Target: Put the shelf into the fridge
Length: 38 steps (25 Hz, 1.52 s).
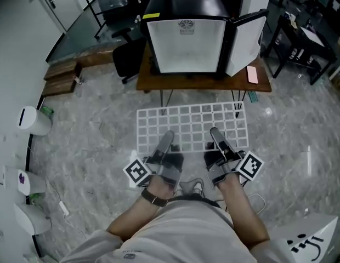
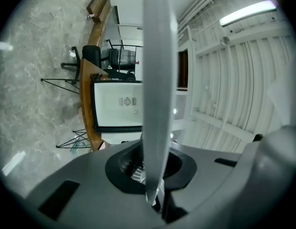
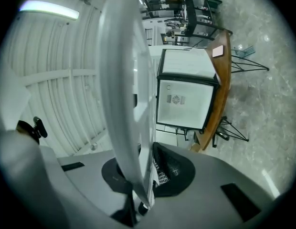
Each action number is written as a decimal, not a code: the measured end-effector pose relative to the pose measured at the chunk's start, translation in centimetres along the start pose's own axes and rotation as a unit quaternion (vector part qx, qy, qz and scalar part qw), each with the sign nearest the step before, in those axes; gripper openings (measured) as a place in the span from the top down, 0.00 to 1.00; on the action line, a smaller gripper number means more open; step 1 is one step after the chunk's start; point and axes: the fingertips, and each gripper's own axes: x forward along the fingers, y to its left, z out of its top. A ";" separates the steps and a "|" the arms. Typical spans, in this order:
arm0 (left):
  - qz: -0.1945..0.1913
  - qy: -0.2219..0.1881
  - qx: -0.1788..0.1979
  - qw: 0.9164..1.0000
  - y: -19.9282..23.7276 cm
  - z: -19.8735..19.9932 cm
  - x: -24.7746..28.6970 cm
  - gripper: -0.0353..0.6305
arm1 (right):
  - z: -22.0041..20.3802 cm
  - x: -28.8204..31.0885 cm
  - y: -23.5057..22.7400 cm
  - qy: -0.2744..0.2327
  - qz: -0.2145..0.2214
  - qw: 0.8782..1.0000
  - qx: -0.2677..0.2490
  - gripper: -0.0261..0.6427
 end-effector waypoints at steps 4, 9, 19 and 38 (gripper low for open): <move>-0.007 0.007 -0.005 1.000 -1.4 -0.2 -1.1 0.90 | -1.2 -0.3 1.4 -0.015 0.008 1.000 0.007 0.89; 0.002 0.013 -0.003 1.000 -1.3 -1.1 0.3 0.90 | 0.3 -0.5 1.0 -0.022 -0.002 1.000 0.020 0.89; 0.014 0.022 0.002 1.000 -1.5 -0.5 1.0 0.90 | 0.3 -0.3 0.5 -0.042 -0.011 0.998 0.045 0.89; 0.024 -0.007 0.019 1.000 -0.6 -0.1 3.7 0.90 | 2.7 1.9 -1.2 -0.013 -0.010 0.998 0.062 0.89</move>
